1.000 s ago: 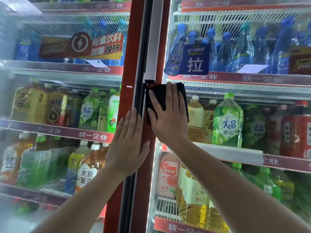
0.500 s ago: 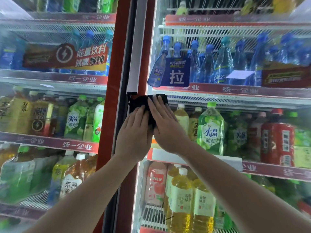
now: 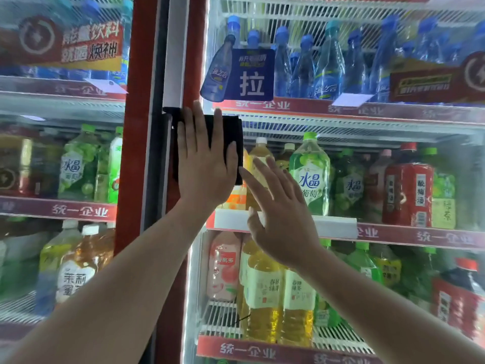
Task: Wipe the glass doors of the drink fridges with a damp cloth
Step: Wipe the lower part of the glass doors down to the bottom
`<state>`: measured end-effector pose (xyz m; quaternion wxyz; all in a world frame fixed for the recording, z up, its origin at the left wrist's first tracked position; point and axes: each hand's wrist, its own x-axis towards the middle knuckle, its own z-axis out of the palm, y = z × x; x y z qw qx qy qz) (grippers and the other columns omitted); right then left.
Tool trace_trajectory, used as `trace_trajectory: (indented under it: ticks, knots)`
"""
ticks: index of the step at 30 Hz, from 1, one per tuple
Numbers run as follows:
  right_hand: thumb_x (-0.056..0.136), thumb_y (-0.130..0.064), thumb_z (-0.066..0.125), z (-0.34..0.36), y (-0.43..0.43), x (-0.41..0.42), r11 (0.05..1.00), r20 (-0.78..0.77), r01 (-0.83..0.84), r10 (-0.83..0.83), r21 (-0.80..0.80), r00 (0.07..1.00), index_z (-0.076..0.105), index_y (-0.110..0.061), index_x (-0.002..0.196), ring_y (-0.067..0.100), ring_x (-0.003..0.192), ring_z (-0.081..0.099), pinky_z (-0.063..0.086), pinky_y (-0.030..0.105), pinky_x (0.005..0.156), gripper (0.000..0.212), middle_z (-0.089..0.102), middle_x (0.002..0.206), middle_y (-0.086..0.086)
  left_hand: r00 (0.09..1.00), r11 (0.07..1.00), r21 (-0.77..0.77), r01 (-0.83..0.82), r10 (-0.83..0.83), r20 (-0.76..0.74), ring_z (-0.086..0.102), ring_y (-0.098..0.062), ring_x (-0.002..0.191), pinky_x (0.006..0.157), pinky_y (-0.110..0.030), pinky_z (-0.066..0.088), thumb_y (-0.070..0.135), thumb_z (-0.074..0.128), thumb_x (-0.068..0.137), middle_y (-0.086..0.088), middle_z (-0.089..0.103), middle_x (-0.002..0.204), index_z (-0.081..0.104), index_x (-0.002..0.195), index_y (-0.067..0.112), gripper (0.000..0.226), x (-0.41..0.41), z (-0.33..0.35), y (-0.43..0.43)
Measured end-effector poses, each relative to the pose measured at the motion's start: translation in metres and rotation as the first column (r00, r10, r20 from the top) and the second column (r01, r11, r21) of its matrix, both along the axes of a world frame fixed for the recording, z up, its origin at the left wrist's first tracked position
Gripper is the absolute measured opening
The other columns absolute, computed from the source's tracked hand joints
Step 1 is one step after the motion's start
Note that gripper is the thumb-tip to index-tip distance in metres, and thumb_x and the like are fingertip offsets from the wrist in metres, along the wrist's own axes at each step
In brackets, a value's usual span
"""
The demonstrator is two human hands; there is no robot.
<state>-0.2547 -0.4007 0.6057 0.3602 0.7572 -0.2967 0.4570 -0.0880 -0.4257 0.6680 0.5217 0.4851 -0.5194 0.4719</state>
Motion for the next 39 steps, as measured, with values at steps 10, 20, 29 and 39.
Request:
trace_trajectory:
  ticks: [10, 20, 29, 39]
  knots:
    - [0.091, -0.033, 0.052, -0.052, 0.001, 0.009, 0.992, 0.079, 0.094, -0.087, -0.088, 0.993, 0.048, -0.022, 0.147, 0.036, 0.151, 0.018, 0.020, 0.055, 0.121, 0.058, 0.034, 0.158, 0.017, 1.000, 0.998, 0.068, -0.018, 0.016, 0.019, 0.002, -0.037, 0.152, 0.124, -0.049, 0.005, 0.038, 0.024, 0.106, -0.023, 0.006, 0.163, 0.012, 0.157, 0.007, 0.061, 0.017, -0.058, 0.007]
    - [0.087, -0.038, 0.061, -0.096, 0.004, 0.002, 0.986, 0.122, 0.147, -0.137, -0.075, 0.983, 0.054, -0.024, 0.143, 0.040, 0.148, 0.024, 0.024, 0.061, 0.116, 0.058, 0.038, 0.154, 0.021, 1.000, 0.990, 0.144, -0.010, 0.013, -0.014, 0.001, -0.034, 0.153, 0.123, -0.052, 0.011, 0.035, 0.030, 0.104, -0.022, 0.004, 0.164, 0.014, 0.157, 0.005, 0.063, 0.019, -0.134, 0.012]
    - [0.089, -0.048, 0.063, -0.131, 0.003, -0.024, 0.987, 0.054, 0.154, -0.151, -0.046, 0.987, 0.048, -0.028, 0.147, 0.039, 0.150, 0.021, 0.022, 0.060, 0.118, 0.063, 0.029, 0.159, 0.020, 0.982, 0.983, 0.181, 0.008, -0.042, 0.182, 0.008, -0.034, 0.152, 0.124, -0.049, 0.010, 0.039, 0.026, 0.104, -0.016, 0.002, 0.165, 0.014, 0.156, 0.009, 0.061, 0.016, -0.220, 0.014]
    - [0.087, -0.038, 0.069, -0.135, 0.003, -0.058, 0.996, -0.227, -0.047, 0.028, -0.079, 0.973, 0.056, -0.030, 0.141, 0.028, 0.148, 0.030, 0.021, 0.051, 0.121, 0.056, 0.040, 0.155, 0.008, 0.884, 0.975, 0.214, -0.067, -0.041, 0.465, 0.011, -0.037, 0.151, 0.123, -0.052, 0.014, 0.038, 0.034, 0.103, -0.022, 0.012, 0.162, 0.019, 0.155, 0.005, 0.064, 0.034, -0.209, 0.019]
